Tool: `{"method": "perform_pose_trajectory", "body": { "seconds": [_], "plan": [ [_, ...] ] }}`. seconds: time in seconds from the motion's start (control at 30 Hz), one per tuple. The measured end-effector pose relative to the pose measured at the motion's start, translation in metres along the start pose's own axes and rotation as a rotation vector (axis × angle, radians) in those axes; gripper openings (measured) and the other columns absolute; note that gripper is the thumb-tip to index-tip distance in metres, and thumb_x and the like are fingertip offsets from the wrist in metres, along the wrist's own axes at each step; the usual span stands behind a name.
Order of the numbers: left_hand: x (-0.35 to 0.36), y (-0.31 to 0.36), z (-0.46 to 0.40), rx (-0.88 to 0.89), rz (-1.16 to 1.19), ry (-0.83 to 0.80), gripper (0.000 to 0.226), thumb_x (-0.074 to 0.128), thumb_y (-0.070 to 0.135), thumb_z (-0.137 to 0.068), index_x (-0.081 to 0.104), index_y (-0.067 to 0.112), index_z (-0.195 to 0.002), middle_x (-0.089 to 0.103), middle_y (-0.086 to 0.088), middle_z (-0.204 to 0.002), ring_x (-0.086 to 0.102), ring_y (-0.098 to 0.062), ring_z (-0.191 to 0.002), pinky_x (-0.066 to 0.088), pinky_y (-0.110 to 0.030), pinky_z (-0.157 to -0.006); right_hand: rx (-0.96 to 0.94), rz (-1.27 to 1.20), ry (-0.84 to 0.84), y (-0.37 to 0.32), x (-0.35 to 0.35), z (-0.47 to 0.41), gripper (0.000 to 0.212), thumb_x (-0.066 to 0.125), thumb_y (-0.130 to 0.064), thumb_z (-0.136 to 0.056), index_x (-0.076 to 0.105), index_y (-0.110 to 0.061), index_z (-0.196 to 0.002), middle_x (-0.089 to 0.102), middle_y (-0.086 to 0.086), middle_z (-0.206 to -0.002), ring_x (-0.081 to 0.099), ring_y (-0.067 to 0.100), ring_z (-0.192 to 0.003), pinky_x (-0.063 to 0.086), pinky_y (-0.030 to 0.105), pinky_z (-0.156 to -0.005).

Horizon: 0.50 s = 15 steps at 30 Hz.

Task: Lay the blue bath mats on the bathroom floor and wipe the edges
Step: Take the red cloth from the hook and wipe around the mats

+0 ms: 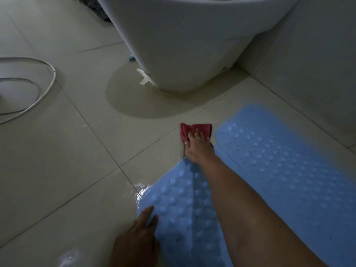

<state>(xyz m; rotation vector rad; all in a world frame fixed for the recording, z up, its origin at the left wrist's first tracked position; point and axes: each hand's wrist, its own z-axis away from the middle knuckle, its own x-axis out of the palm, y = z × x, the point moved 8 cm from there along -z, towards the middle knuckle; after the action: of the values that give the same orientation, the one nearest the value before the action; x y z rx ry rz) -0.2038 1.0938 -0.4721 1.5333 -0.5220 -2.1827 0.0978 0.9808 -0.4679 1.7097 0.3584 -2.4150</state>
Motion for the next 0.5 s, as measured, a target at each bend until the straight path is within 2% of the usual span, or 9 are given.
{"method": "perform_pose_trajectory", "body": {
  "seconds": [0.07,0.1,0.17,0.2,0.23,0.3,0.4,0.5],
  "plan": [
    [-0.006,0.001,0.004,-0.008,-0.048,-0.026,0.056,0.065,0.049,-0.049,0.081,0.035,-0.101,0.068,0.01,-0.132,0.076,-0.004,-0.078,0.055,-0.024,-0.046,-0.082,-0.016,-0.001,-0.031,0.011,0.024,0.06,0.029,-0.036,-0.105,0.02,-0.012,-0.159,0.015,0.017,-0.167,0.013,0.032,-0.155,0.006,0.051,-0.126],
    [-0.011,0.0,0.005,-0.013,-0.046,-0.028,0.058,0.063,0.05,-0.053,0.078,0.037,-0.108,0.063,0.014,-0.139,0.075,-0.002,-0.083,0.058,-0.025,-0.052,-0.118,-0.034,-0.013,-0.048,0.016,0.038,0.06,0.029,-0.036,-0.106,0.02,-0.012,-0.159,0.014,0.017,-0.167,0.012,0.032,-0.155,0.005,0.051,-0.126],
    [-0.027,-0.003,0.001,-0.045,-0.061,-0.018,0.066,0.049,0.05,-0.072,0.061,0.037,-0.135,0.043,0.018,-0.157,0.065,-0.001,-0.117,0.058,-0.028,-0.085,-0.179,-0.075,-0.054,-0.078,0.03,0.066,0.06,0.028,-0.037,-0.106,0.019,-0.012,-0.16,0.012,0.015,-0.168,0.009,0.03,-0.156,0.001,0.05,-0.125],
    [-0.032,-0.005,0.001,-0.067,-0.075,-0.068,0.07,0.042,0.049,-0.079,0.049,0.035,-0.147,0.036,0.016,-0.161,0.054,-0.004,-0.132,0.05,-0.028,-0.101,-0.195,-0.096,-0.088,-0.092,0.034,0.082,0.059,0.027,-0.037,-0.106,0.021,-0.012,-0.159,0.012,0.014,-0.168,0.008,0.029,-0.156,0.0,0.05,-0.125],
    [-0.041,-0.005,0.004,-0.099,-0.063,-0.104,0.07,0.041,0.049,-0.085,0.041,0.032,-0.153,0.036,0.012,-0.162,0.048,-0.007,-0.139,0.045,-0.027,-0.107,-0.197,-0.118,-0.132,-0.102,0.037,0.097,0.057,0.027,-0.037,-0.106,0.026,-0.012,-0.158,0.014,0.014,-0.168,0.009,0.028,-0.156,0.001,0.05,-0.126],
    [-0.063,-0.009,0.011,-0.172,-0.06,-0.105,0.062,0.049,0.043,-0.091,0.042,0.029,-0.151,0.047,0.006,-0.153,0.053,-0.013,-0.133,0.047,-0.028,-0.102,-0.173,-0.169,-0.258,-0.118,0.041,0.122,0.051,0.03,-0.035,-0.105,0.042,-0.01,-0.148,0.026,0.016,-0.164,0.021,0.03,-0.153,0.011,0.051,-0.125],
    [-0.088,-0.011,0.022,-0.225,-0.055,-0.127,0.059,0.057,0.033,-0.089,0.047,0.025,-0.146,0.054,0.002,-0.144,0.056,-0.016,-0.13,0.048,-0.029,-0.1,-0.066,-0.385,-0.402,-0.123,0.02,0.148,0.044,0.033,-0.034,-0.106,0.055,-0.004,-0.13,0.052,0.023,-0.142,0.051,0.038,-0.13,0.037,0.043,-0.11],
    [-0.106,-0.005,0.016,-0.24,0.01,-0.154,0.071,0.057,0.038,-0.083,0.041,0.02,-0.15,0.061,-0.003,-0.134,0.061,-0.02,-0.122,0.051,-0.031,-0.096,0.025,-0.597,-0.38,-0.114,-0.015,0.169,0.041,0.037,-0.029,-0.106,0.057,-0.004,-0.132,0.059,0.021,-0.135,0.057,0.034,-0.122,0.043,0.035,-0.102]
  ]
}}
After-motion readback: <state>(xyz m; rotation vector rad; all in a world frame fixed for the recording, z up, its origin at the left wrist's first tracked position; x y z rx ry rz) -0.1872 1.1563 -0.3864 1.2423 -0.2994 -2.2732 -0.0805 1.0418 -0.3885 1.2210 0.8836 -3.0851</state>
